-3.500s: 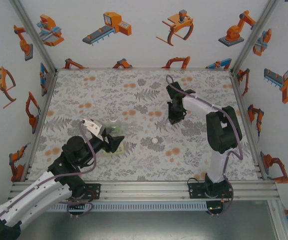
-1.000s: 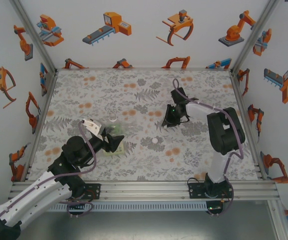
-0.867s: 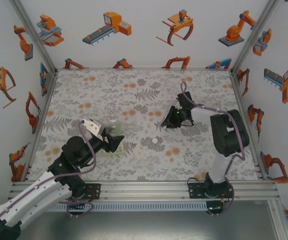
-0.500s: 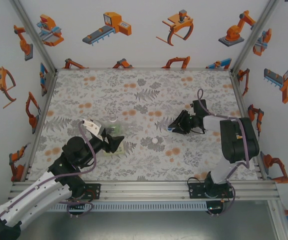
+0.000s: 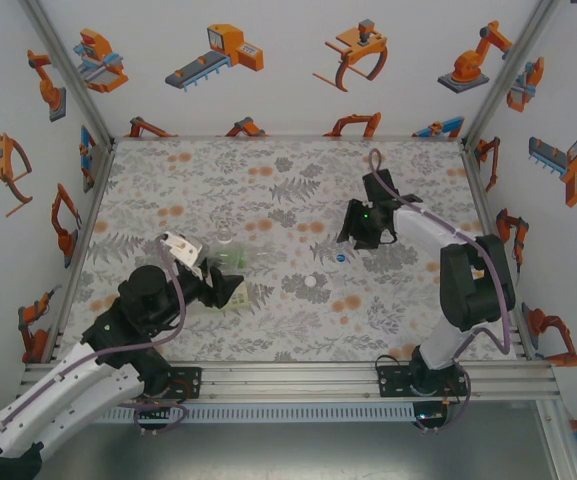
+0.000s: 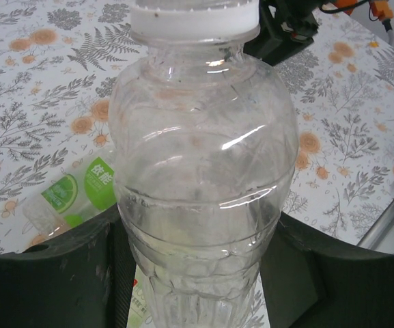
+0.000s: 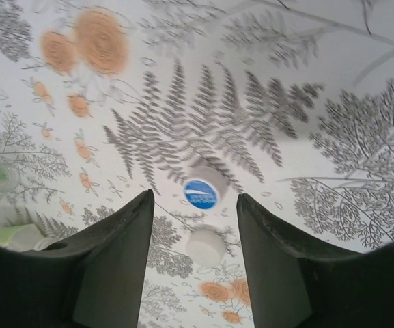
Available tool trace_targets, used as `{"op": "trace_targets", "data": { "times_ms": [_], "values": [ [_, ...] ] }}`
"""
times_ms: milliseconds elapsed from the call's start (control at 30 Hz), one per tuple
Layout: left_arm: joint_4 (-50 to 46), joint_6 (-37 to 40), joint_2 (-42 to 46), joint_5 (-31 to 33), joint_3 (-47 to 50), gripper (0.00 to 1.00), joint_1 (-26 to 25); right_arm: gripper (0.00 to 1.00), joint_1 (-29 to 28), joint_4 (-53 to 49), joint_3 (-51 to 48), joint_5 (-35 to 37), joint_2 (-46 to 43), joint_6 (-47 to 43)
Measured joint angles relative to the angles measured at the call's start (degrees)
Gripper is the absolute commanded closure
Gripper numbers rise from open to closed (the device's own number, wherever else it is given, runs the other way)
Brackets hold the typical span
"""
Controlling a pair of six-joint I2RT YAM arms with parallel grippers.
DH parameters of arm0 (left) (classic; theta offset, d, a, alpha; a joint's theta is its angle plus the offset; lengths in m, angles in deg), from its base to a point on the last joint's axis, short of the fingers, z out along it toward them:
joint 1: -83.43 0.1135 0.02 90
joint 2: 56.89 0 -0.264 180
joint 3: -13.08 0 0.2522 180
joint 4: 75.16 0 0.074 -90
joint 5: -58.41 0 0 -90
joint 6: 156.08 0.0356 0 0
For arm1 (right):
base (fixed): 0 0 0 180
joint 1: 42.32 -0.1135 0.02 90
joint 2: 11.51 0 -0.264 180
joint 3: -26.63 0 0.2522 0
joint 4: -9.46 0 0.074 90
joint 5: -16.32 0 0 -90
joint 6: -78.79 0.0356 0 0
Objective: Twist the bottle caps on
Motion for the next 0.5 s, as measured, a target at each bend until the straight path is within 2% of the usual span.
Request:
{"op": "trace_targets", "data": {
  "times_ms": [133,500],
  "values": [
    [-4.3,0.0,-1.0,-0.5,-3.1,1.0,0.0,0.49,-3.5,-3.3,4.6,4.8,2.5,-2.4],
    [-11.1,0.0,-1.8,-3.3,-4.1,1.0,0.0,0.5,-7.0,-7.3,4.9,9.8,6.8,-4.9]
  ]
}}
